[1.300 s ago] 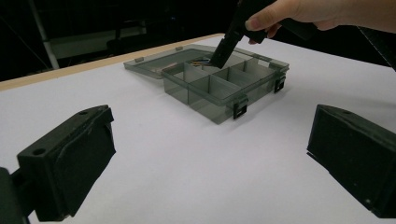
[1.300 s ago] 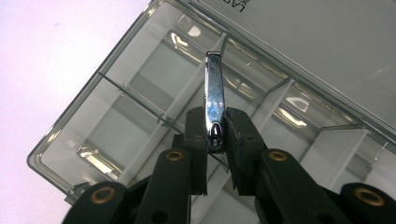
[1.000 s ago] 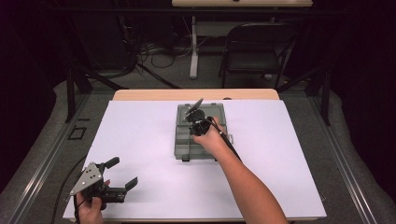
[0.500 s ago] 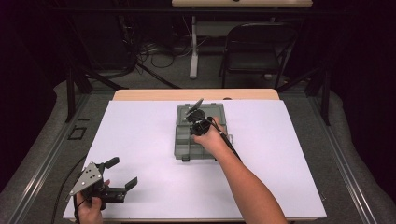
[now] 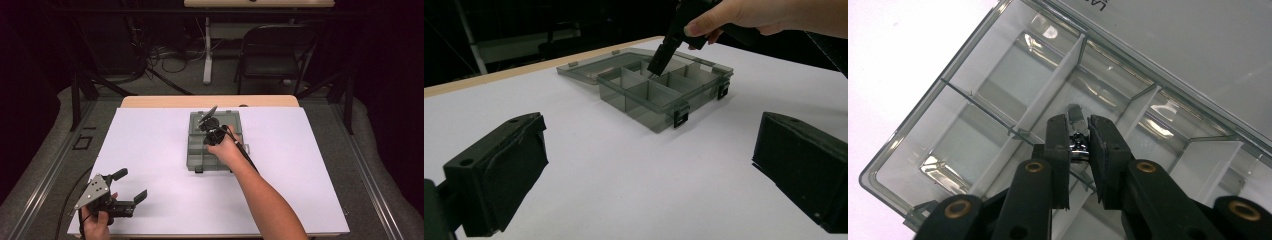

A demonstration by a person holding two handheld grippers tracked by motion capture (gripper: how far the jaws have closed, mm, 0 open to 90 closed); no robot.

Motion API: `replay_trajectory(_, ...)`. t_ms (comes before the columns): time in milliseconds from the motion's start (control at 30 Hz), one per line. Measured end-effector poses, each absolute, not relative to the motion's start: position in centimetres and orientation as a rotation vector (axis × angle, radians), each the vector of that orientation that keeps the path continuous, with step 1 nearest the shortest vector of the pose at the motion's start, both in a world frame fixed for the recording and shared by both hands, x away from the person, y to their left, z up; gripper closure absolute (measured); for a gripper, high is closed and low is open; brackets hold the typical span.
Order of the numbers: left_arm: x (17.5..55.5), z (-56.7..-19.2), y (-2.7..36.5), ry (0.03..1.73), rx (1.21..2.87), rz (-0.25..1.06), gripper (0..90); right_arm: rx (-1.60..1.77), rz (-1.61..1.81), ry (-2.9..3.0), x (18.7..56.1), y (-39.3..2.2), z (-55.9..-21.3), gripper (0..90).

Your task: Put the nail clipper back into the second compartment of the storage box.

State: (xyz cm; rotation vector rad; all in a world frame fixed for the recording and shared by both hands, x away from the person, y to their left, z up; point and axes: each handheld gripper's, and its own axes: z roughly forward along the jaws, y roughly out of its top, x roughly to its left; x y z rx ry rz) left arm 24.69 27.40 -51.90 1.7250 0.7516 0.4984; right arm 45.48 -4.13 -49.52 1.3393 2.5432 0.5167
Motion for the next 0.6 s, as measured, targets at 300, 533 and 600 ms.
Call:
replay_trajectory(300,24.72,-51.91,27.40,0.751,1.726,0.499,0.8,1.312,0.615,2.502,45.40,-4.08,-49.42,64.3)
replay_trajectory(533,24.70,-51.91,27.39,0.751,1.726,0.498,0.8,1.285,0.655,2.488,45.36,-4.22,-49.24,56.6)
replay_trajectory(600,24.70,-51.91,27.38,0.752,1.726,0.499,0.9,1.279,0.648,2.500,45.33,-4.26,-49.08,56.3)
